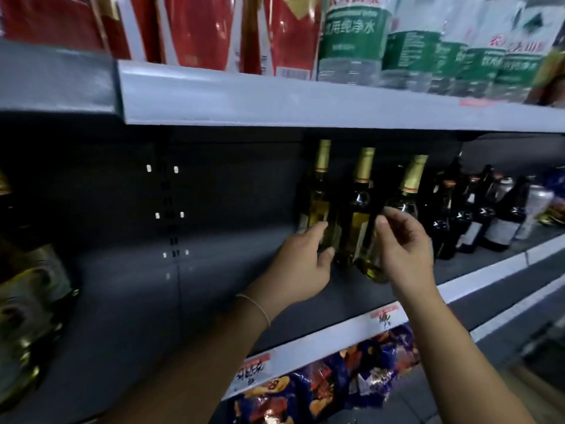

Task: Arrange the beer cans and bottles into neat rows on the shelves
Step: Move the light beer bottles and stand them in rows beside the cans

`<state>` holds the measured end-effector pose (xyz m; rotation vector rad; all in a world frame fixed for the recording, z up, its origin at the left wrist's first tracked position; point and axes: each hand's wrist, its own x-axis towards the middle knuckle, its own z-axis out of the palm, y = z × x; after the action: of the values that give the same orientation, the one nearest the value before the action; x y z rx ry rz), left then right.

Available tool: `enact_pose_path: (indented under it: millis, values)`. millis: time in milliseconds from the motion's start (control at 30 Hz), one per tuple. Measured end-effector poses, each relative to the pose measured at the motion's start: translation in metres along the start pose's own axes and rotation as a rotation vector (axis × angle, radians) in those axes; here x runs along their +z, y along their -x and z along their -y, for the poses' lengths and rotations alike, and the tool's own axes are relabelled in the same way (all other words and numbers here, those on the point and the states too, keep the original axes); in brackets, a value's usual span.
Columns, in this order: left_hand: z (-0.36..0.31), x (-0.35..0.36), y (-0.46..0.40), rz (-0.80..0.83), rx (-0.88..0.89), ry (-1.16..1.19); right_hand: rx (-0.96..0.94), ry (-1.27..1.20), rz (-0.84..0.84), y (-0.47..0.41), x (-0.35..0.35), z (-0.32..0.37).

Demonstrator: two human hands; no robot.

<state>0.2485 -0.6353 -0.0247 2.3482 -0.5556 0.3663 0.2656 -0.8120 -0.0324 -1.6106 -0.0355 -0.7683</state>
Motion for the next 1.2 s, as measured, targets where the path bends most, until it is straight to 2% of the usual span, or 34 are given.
enact_pose_path:
  millis: [100,233,400,533,833,1033,1200]
  values:
    - [-0.012,0.015,-0.015,0.039,0.012,-0.015,-0.037,0.166,-0.081,-0.037,-0.023,-0.015]
    - [-0.017,0.031,-0.027,0.068,0.0,-0.012,0.006,0.341,-0.028,-0.08,-0.035,-0.018]
    - [-0.012,0.039,-0.033,0.093,-0.016,0.001,0.15,0.36,0.105,-0.113,-0.033,-0.018]
    - [-0.003,0.038,-0.029,0.082,-0.039,0.024,0.13,0.297,0.141,-0.116,-0.029,-0.019]
    - [0.011,0.02,-0.007,0.06,-0.067,0.052,-0.143,0.355,0.037,-0.062,-0.007,-0.004]
    - [0.026,-0.01,0.015,0.059,-0.098,0.126,-0.204,0.267,0.138,-0.02,0.037,0.039]
    - [0.054,-0.048,0.047,0.026,-0.21,0.236,-0.224,0.228,0.255,0.024,0.093,0.073]
